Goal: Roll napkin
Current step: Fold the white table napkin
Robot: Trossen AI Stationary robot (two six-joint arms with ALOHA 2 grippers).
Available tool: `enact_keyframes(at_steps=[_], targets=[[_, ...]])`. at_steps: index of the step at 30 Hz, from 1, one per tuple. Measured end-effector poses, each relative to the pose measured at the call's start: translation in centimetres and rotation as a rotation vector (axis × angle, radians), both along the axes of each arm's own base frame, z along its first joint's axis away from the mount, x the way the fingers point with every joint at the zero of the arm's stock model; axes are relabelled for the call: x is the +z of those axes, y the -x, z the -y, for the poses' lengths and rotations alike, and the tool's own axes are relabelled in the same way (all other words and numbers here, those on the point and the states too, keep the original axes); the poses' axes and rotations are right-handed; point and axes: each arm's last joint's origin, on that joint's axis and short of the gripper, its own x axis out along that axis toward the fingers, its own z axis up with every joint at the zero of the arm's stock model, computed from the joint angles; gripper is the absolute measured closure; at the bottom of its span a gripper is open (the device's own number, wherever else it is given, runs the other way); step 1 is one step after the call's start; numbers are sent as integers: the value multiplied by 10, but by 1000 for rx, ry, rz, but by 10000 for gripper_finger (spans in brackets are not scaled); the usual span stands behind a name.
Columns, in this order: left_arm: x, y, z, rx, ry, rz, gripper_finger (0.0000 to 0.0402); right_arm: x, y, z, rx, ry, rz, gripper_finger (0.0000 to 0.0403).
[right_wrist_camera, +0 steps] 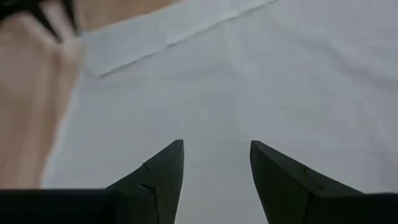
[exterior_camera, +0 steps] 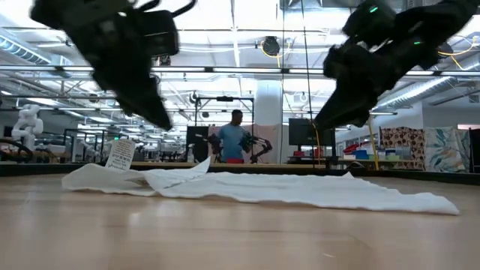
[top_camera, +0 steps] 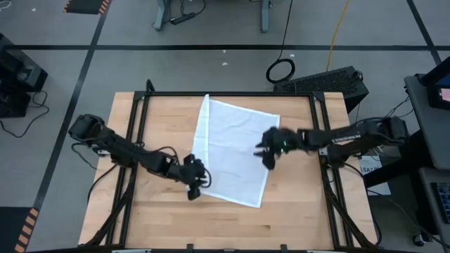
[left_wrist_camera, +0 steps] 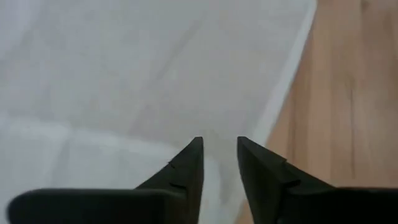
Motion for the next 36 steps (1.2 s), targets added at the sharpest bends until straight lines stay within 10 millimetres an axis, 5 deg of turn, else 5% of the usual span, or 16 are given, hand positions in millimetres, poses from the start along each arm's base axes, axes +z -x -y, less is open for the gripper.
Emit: enact_keyframes(at_steps=[8,15,22,36], targets=[[-17,13,40,-85,-228,12,189,-15,-7,-75,26,122,216,227],[-40,9,49,-94,-375,17,155,-35,-17,-101,64,110,284,227],[-58,6,51,-107,-436,-17,211,-52,-23,-105,58,84,294,227],[-57,11,44,-60,-547,-63,393,-56,-26,-106,64,89,316,227]])
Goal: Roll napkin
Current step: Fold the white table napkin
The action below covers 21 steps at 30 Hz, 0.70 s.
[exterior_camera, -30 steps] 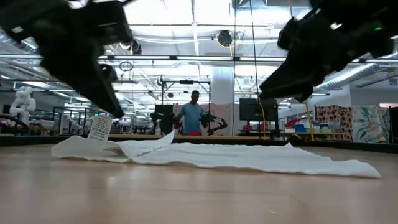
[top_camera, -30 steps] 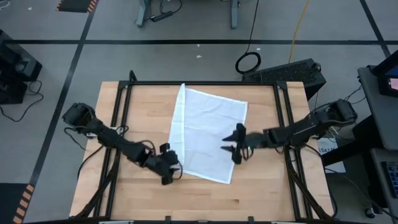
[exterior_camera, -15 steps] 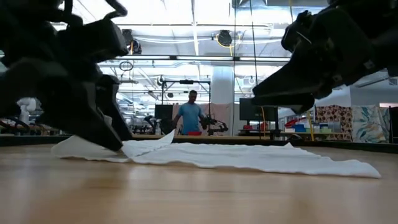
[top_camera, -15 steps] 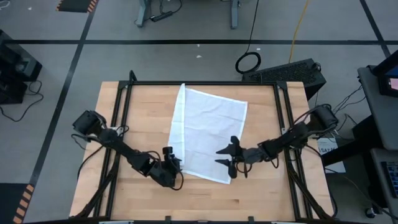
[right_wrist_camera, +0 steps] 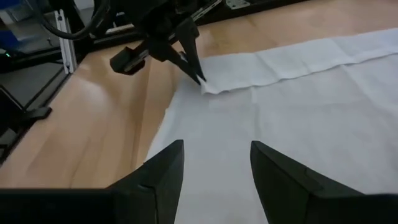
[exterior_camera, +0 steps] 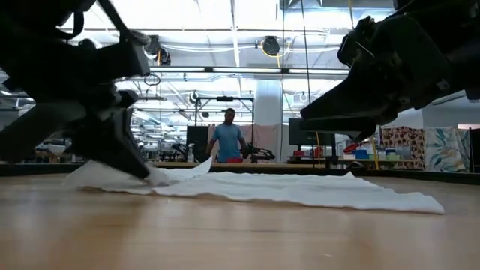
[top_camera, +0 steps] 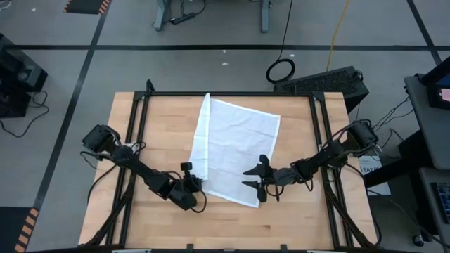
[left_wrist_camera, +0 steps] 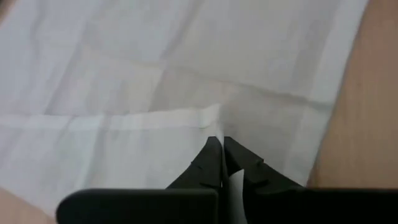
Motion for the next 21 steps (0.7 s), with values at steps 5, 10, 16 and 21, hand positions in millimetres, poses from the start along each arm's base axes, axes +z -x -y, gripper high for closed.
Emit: enact_keyframes(at_steps=[5,10,16,21], targets=[[24,-7,2,15,-46,59,385,3,-1,0,0,6,27,227],[52,-5,2,51,-91,108,384,7,-6,1,-10,13,43,227],[75,8,-8,166,-81,174,384,18,-18,0,-5,59,76,227],[78,21,-13,270,-22,164,384,24,-28,-4,1,91,36,227]])
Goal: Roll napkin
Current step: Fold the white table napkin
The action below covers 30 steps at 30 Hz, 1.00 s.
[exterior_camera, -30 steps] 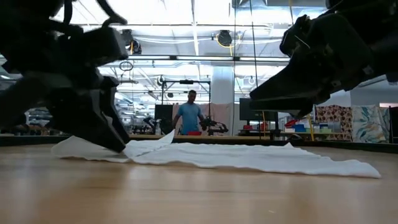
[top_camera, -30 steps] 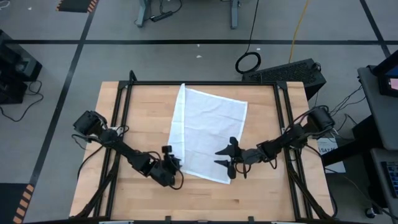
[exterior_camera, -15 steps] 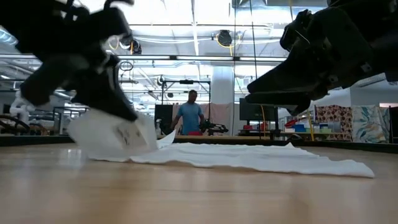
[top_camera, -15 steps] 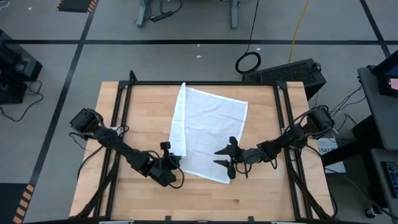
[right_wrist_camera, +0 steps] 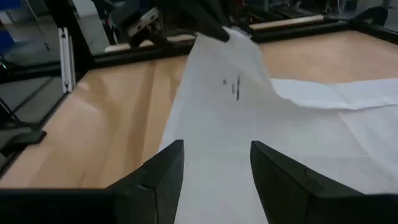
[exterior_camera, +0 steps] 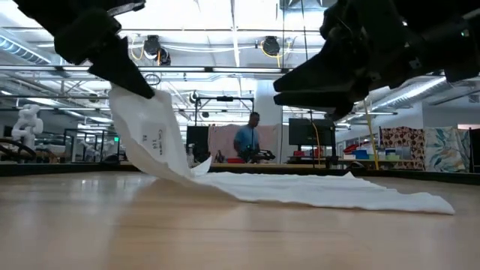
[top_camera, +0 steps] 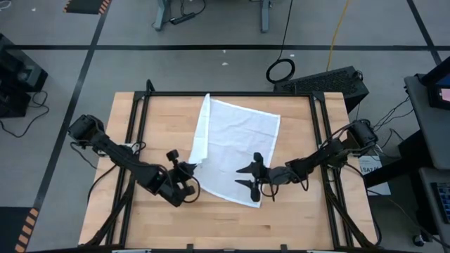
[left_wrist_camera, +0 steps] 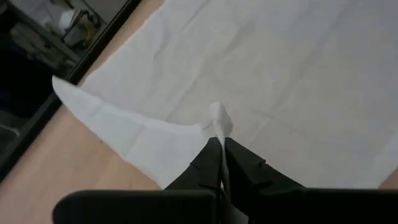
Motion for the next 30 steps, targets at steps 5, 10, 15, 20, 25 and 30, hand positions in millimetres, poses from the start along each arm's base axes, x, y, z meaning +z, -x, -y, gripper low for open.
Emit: enact_keyframes(at_steps=[5,10,15,20,25,30], targets=[[0,7,6,19,38,15,384,4,-8,-2,-38,22,-57,227],[-1,13,14,32,83,46,384,7,-12,-4,-45,21,-66,227],[0,16,20,27,81,87,384,7,-11,-6,-39,22,-69,227],[4,11,23,1,32,140,384,10,-14,-6,-26,96,-75,227],[9,4,27,-24,26,212,384,17,-26,0,-82,120,-154,227],[16,-5,30,-57,7,269,384,29,-36,2,-80,201,-239,227]])
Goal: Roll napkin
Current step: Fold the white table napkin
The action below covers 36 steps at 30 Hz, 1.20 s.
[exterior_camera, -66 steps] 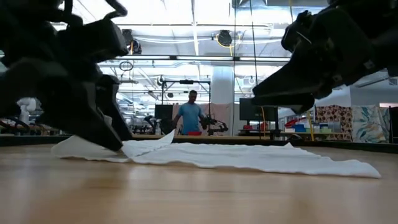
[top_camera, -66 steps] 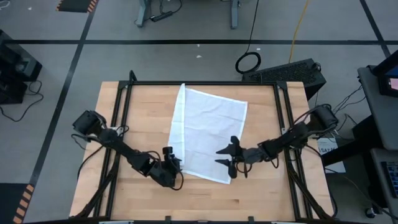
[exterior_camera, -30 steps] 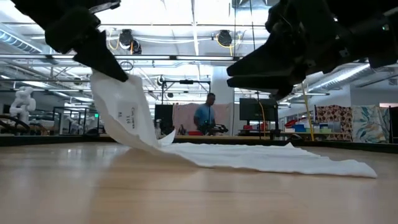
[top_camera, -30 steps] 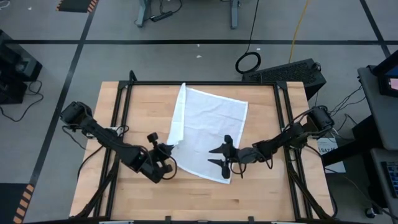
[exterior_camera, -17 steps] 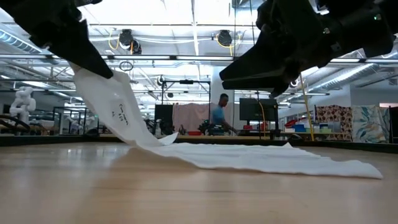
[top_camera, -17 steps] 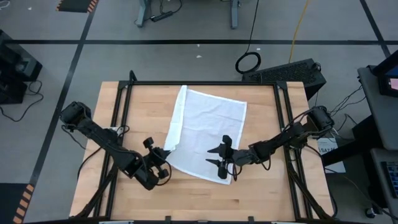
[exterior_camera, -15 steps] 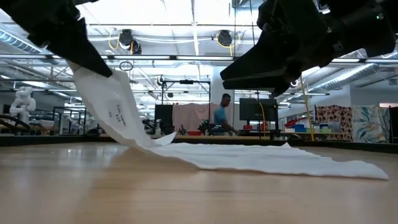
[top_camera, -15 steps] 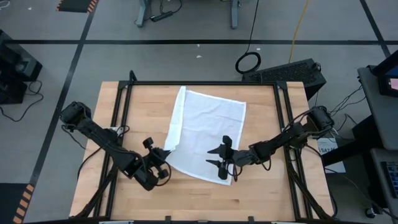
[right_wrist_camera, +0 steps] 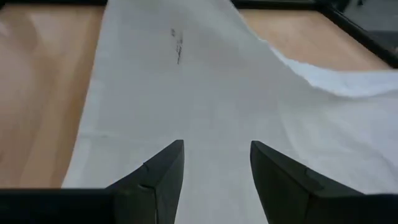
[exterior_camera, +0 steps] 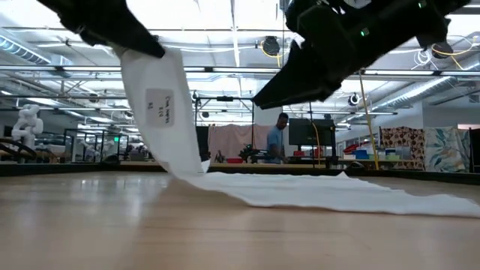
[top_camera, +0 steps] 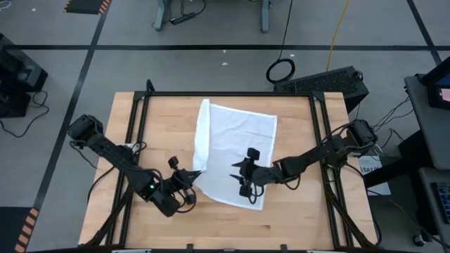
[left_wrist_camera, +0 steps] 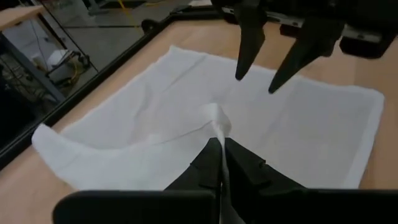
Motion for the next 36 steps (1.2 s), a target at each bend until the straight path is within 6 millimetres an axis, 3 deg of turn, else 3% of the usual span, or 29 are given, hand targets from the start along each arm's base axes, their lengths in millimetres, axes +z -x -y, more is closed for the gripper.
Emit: enact_keyframes(at_steps=[5,16,20,24,32,36], targets=[[1,-6,-3,3,5,13,384,12,-7,-2,49,109,11,227],[-18,-9,7,-58,18,-64,384,5,-4,3,63,180,-90,227],[-21,-10,7,-57,11,-74,384,6,-8,16,76,249,-102,227],[-20,-11,8,-56,13,-69,384,13,-17,25,211,190,-18,227],[-17,-19,11,-91,-19,-25,384,20,-16,2,338,127,66,227],[-19,-31,15,-175,-62,-19,384,21,-10,-16,307,157,85,227]])
